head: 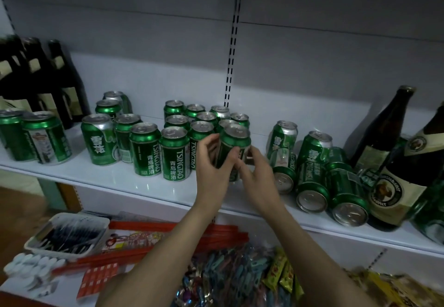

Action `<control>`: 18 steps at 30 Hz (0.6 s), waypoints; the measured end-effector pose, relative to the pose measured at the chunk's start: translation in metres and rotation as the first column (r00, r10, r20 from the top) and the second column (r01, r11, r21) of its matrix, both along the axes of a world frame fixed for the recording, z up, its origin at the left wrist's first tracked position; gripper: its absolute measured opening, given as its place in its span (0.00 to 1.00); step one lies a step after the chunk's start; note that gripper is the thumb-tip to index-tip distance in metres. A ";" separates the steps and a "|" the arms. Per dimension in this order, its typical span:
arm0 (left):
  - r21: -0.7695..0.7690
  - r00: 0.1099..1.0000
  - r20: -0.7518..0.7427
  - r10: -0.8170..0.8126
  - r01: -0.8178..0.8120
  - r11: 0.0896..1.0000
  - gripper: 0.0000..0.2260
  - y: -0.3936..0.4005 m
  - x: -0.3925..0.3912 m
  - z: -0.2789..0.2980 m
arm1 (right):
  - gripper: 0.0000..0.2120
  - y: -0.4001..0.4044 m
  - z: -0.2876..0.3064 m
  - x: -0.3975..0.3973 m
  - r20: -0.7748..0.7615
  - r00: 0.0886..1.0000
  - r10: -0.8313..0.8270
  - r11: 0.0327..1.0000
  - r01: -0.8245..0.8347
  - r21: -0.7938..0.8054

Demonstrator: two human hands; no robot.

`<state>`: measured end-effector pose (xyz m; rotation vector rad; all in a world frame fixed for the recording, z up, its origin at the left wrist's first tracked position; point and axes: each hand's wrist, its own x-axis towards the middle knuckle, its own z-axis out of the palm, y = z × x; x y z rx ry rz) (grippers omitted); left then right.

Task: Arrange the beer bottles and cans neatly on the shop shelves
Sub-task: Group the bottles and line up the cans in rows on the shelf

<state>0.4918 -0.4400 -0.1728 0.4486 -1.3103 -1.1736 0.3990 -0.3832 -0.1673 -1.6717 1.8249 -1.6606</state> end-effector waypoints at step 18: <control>0.020 0.955 0.226 0.192 -0.202 0.979 0.23 -0.007 -0.004 -0.010 | 0.19 -0.007 -0.020 -0.006 0.127 0.989 0.081 0.991 -0.094 0.095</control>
